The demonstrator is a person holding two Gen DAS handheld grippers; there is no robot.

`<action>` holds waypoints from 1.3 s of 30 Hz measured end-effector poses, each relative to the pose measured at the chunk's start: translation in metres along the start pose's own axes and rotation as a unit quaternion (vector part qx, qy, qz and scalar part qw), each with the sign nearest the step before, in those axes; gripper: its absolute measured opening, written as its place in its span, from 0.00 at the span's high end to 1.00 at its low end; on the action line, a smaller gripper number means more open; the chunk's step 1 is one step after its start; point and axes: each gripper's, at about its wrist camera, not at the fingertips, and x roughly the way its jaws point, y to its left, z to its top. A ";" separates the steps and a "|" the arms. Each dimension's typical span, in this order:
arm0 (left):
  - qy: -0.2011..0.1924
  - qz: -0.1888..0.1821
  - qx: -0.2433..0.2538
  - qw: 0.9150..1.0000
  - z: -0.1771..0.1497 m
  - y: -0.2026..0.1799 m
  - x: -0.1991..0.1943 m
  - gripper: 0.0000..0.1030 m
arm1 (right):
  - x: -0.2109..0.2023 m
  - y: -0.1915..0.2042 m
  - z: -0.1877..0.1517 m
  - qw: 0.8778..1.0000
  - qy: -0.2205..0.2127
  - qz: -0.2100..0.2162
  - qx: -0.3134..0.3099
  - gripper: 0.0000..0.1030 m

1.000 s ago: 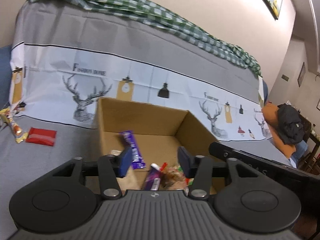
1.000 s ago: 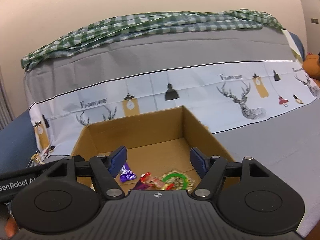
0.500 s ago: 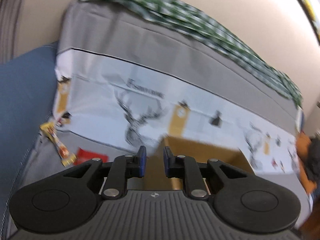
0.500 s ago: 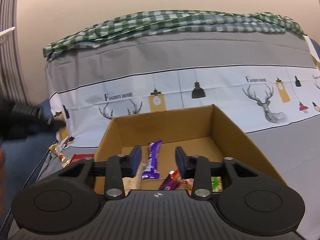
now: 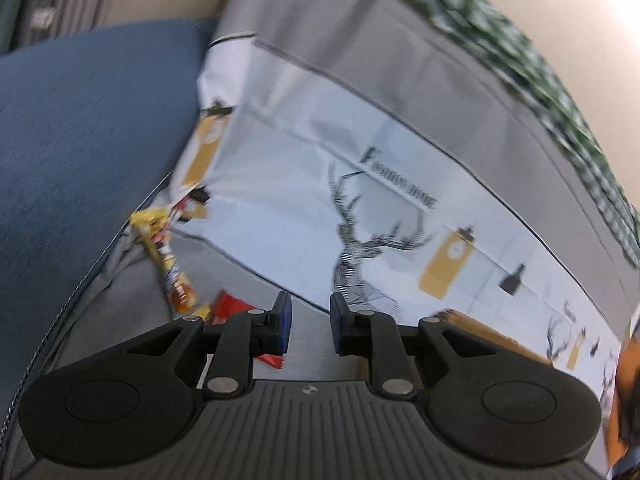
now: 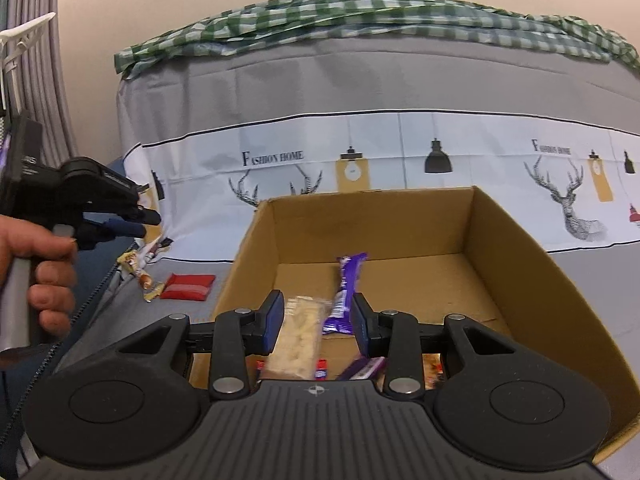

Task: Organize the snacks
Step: 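Move both tools back toward the remaining snacks on the sofa, then grasp the red wrapper pack with right gripper while left grasps yellow tube snack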

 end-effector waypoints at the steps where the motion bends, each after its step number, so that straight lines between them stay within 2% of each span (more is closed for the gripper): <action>1: 0.005 0.003 -0.009 1.000 0.001 0.005 0.003 0.78 | 0.001 0.002 0.001 1.000 0.001 0.002 0.000 0.63; 9: 0.063 0.037 -0.057 0.996 0.005 0.040 0.028 0.78 | 0.001 0.026 0.004 0.999 0.006 0.036 -0.033 0.63; 13: 0.080 0.041 -0.087 0.992 0.007 0.055 0.031 0.78 | 0.002 0.036 0.011 0.997 0.016 0.057 -0.046 0.75; 18: 0.089 0.037 -0.116 0.989 0.012 0.066 0.031 0.69 | 0.015 0.056 0.036 0.993 0.043 0.082 -0.066 0.75; 22: 0.093 0.046 -0.135 0.985 0.014 0.077 0.033 0.69 | 0.042 0.085 0.066 0.986 0.065 0.098 -0.122 0.72; 24: 0.094 0.053 -0.148 0.983 0.015 0.083 0.033 0.69 | 0.062 0.103 0.081 0.978 0.074 0.105 -0.164 0.72; 25: 0.094 0.056 -0.157 0.982 0.016 0.087 0.034 0.69 | 0.074 0.112 0.087 0.974 0.079 0.110 -0.184 0.67; 26: 0.093 0.057 -0.164 0.980 0.016 0.090 0.034 0.69 | 0.087 0.121 0.092 0.969 0.087 0.112 -0.201 0.62; 27: 0.093 0.057 -0.168 0.980 0.017 0.092 0.034 0.69 | 0.102 0.130 0.096 0.964 0.098 0.115 -0.217 0.49; 28: 0.095 0.056 -0.171 0.979 0.018 0.093 0.035 0.69 | 0.118 0.138 0.099 0.959 0.110 0.120 -0.232 0.43; 31: 0.093 0.056 -0.179 0.978 0.019 0.095 0.035 0.67 | 0.167 0.163 0.098 0.945 0.147 0.124 -0.264 0.38; 34: 0.089 0.063 -0.191 0.975 0.021 0.100 0.033 0.65 | 0.218 0.184 0.081 0.926 0.193 0.125 -0.298 0.36; 39: 0.091 0.054 -0.207 0.973 0.023 0.105 0.030 0.63 | 0.280 0.200 0.056 0.891 0.260 0.138 -0.347 0.28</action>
